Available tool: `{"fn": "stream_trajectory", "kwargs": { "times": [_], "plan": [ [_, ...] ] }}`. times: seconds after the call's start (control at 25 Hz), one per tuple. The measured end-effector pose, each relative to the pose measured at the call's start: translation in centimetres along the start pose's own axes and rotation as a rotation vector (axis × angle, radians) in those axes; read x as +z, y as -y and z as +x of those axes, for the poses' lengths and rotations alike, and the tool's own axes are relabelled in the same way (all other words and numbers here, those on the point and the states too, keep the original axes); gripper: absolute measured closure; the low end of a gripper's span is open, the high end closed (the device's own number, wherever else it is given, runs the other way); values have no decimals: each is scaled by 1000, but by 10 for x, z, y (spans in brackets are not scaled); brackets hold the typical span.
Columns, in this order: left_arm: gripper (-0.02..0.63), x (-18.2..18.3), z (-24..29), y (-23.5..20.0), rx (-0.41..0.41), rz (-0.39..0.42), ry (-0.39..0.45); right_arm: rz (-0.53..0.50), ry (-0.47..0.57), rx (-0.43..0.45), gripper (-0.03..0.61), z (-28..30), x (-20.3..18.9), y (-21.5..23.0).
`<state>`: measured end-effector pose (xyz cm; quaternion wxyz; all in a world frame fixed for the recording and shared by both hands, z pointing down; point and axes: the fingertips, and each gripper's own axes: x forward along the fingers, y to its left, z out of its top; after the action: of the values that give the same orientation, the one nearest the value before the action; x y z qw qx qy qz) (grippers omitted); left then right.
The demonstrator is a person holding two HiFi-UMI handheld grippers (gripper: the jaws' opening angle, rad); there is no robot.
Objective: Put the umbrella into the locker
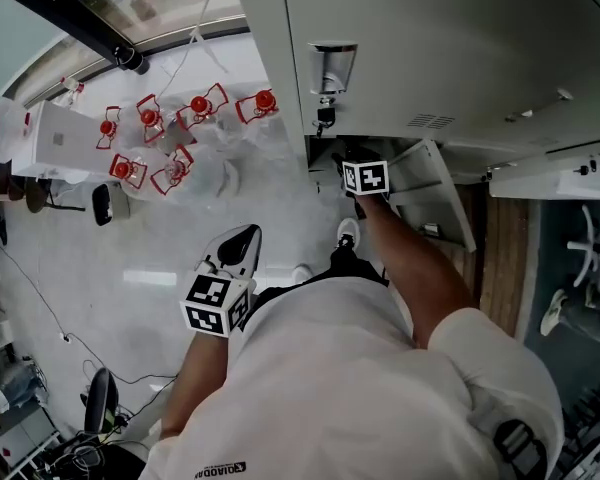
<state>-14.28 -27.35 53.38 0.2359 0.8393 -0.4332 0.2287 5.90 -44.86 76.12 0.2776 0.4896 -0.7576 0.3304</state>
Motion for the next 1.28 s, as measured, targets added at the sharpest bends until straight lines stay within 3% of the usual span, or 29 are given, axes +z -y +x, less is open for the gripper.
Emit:
{"fn": "stream_trajectory", "kwargs": {
  "times": [0.16, 0.4, 0.44, 0.52, 0.64, 1.08, 1.28],
  "plan": [
    [598, 1, 5, 0, -11, 6, 11, -76, 40, 10, 324, -35, -12, -5],
    [599, 2, 10, 4, -28, 12, 15, -170, -12, 13, 327, -56, -47, -11],
    [598, 2, 10, 7, -33, 19, 13, -177, -13, 5, 338, -57, -49, -11],
    [598, 3, 11, 10, -44, 30, 10, -176, -7, -5, 434, -58, -49, -10],
    [598, 2, 12, 14, -51, 37, 3, -172, -18, -1, 436, -55, -47, -13],
    [599, 1, 3, -2, 14, 8, 7, -228, -17, -31, 445, -39, -20, -6],
    [598, -1, -2, -8, 48, 5, 3, -269, -1, -80, 448, -21, 18, 13]
  ]
}}
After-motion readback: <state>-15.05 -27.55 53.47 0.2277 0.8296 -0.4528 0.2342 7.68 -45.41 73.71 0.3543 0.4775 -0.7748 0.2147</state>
